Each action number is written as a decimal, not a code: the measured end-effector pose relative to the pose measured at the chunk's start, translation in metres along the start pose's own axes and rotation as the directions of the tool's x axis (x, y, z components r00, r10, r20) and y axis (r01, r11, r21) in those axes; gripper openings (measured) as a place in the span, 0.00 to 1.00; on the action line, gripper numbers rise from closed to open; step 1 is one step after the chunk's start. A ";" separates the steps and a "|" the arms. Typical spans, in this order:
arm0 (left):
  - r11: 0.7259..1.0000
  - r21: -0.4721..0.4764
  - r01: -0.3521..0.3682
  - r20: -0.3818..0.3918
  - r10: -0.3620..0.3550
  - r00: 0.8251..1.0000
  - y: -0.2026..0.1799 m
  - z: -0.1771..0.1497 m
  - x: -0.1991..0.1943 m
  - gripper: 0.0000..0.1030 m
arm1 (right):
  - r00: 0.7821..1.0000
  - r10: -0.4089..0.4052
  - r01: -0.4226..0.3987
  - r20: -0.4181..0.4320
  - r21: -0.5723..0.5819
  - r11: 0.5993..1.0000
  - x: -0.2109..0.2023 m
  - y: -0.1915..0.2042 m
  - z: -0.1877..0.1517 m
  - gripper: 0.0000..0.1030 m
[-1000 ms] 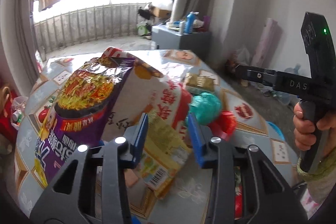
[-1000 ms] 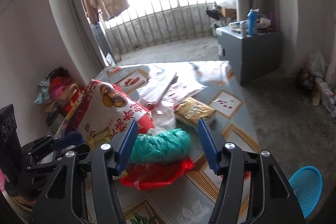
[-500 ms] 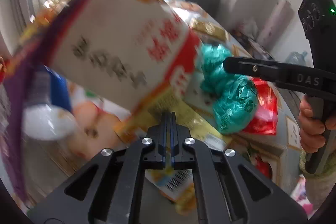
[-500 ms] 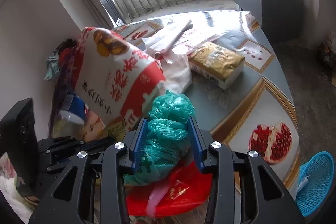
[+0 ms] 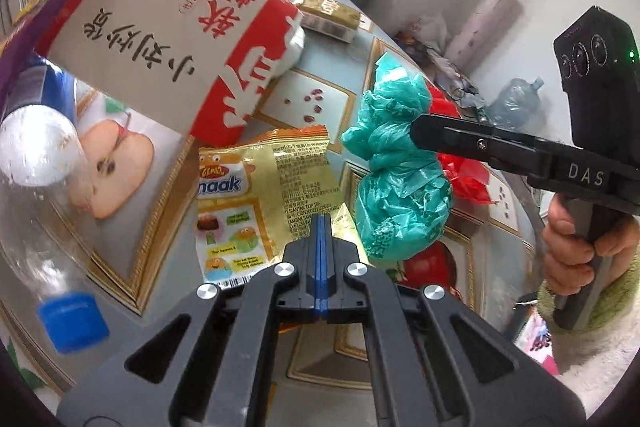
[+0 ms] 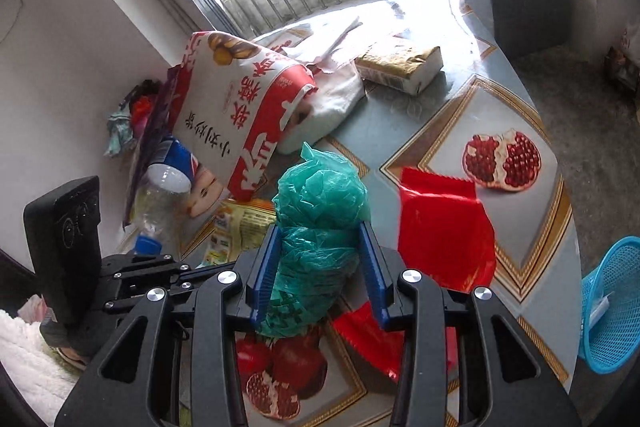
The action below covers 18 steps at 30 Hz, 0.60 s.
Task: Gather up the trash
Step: 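Grasp the green plastic bag with the left tool while the right tool grasps the red wrapper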
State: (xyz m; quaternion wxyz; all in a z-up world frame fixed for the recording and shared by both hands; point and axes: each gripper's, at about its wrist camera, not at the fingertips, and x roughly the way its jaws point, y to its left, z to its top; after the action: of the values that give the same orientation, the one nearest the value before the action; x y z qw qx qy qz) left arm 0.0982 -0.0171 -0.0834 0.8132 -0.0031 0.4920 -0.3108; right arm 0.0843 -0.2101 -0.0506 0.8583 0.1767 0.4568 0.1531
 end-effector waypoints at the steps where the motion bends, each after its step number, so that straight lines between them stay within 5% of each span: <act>1: 1.000 -0.001 0.002 0.004 -0.002 1.000 0.000 -0.001 -0.001 0.00 | 1.000 0.001 -0.001 0.004 0.003 1.000 0.000 0.001 -0.001 0.38; 12: 0.999 -0.025 0.048 0.131 -0.045 0.990 0.002 0.024 -0.038 0.00 | 0.994 -0.044 0.038 0.100 0.054 0.998 -0.037 -0.007 -0.006 0.43; 18: 0.992 -0.030 0.126 0.083 -0.123 0.989 -0.016 0.041 -0.021 0.29 | 0.984 -0.134 0.119 0.116 0.128 0.985 -0.055 -0.027 -0.013 0.46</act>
State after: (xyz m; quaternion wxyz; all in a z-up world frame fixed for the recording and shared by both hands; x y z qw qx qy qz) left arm 0.1162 -0.0313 -0.0411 0.8111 -0.0608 0.4631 -0.3520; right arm 0.0469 -0.2551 -0.0292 0.8807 0.2082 0.4214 0.0590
